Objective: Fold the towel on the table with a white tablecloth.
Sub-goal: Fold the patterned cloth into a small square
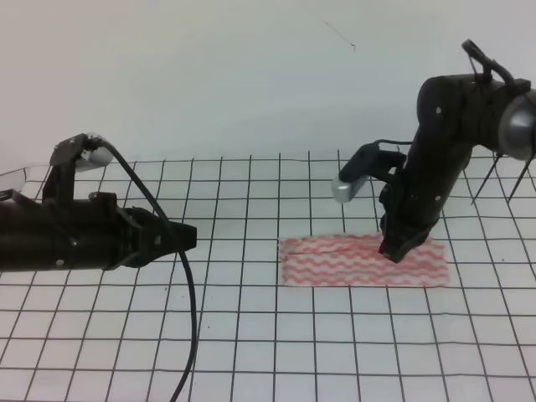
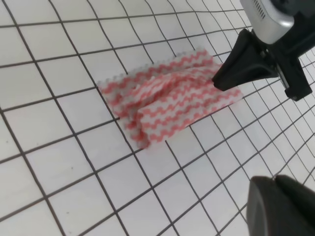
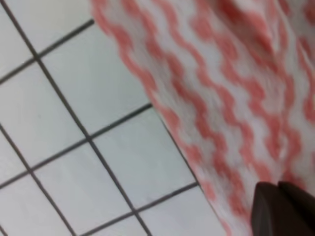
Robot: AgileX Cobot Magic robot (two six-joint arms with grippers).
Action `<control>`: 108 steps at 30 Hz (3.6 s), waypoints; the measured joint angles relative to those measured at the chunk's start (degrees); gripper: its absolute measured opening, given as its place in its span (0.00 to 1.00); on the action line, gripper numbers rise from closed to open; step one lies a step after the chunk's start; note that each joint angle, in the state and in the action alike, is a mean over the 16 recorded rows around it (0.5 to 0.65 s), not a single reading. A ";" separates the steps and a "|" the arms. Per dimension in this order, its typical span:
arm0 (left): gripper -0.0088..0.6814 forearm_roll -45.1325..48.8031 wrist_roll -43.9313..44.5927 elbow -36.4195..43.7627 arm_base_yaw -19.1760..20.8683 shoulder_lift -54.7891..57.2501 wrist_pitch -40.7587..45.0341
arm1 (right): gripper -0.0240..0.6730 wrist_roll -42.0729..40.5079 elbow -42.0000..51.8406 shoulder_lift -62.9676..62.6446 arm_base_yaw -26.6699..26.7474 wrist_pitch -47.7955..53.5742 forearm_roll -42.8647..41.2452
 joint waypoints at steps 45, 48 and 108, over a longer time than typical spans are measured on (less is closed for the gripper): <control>0.01 -0.18 0.16 0.00 0.00 -0.10 0.09 | 0.03 13.65 -1.54 0.67 -1.15 -5.14 -18.41; 0.01 -0.19 0.16 0.00 0.00 -0.10 0.09 | 0.03 13.66 -2.31 0.64 -1.15 -4.55 -18.86; 0.01 -0.30 0.17 0.00 0.00 -0.11 0.28 | 0.28 -12.58 -8.40 8.01 4.07 2.18 14.06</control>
